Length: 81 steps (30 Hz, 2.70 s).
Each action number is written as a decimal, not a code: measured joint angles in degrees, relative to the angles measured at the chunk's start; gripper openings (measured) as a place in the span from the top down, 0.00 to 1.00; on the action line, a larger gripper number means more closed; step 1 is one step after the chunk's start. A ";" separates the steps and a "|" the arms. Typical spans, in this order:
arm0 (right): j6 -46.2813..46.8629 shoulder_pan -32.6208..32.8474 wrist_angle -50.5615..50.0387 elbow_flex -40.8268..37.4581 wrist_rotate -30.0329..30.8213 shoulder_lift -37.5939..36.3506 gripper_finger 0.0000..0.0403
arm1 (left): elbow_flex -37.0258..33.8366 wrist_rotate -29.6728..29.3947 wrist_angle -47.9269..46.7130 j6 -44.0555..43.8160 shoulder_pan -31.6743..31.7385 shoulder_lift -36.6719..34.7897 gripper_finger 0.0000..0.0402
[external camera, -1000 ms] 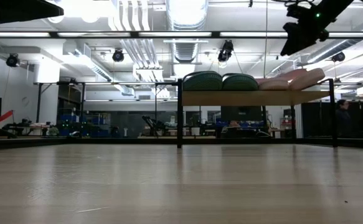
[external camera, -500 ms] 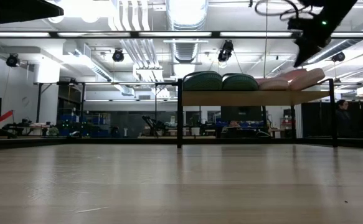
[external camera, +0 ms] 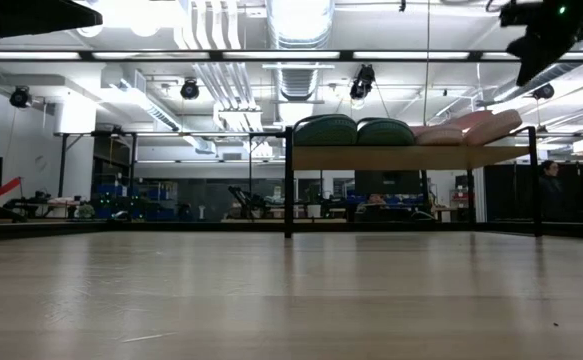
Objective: Pick and place slides into the shelf
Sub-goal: Adjust the right pink slipper
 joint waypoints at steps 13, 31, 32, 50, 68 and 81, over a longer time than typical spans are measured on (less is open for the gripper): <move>9.67 -0.97 17.26 -10.91 3.20 4.84 0.98 | 0.00 0.00 0.00 -0.04 0.02 -0.02 0.43; 14.35 -1.29 16.52 -10.93 4.72 7.20 0.98 | 0.00 0.00 -0.02 0.00 0.02 -0.02 0.43; 14.79 -1.29 16.36 -10.93 3.95 7.02 0.98 | 0.00 0.00 -0.02 0.02 0.02 0.00 0.43; 14.55 -1.38 13.33 -10.96 -9.14 3.98 0.98 | 0.00 0.00 -0.05 0.04 0.00 -0.02 0.43; 8.91 -0.52 15.47 -2.96 -22.13 -4.59 0.96 | 0.00 0.00 -0.02 0.02 0.00 -0.02 0.43; 12.31 11.35 12.29 -0.62 -36.99 -11.42 0.70 | 0.00 0.00 -0.02 0.02 0.02 0.00 0.43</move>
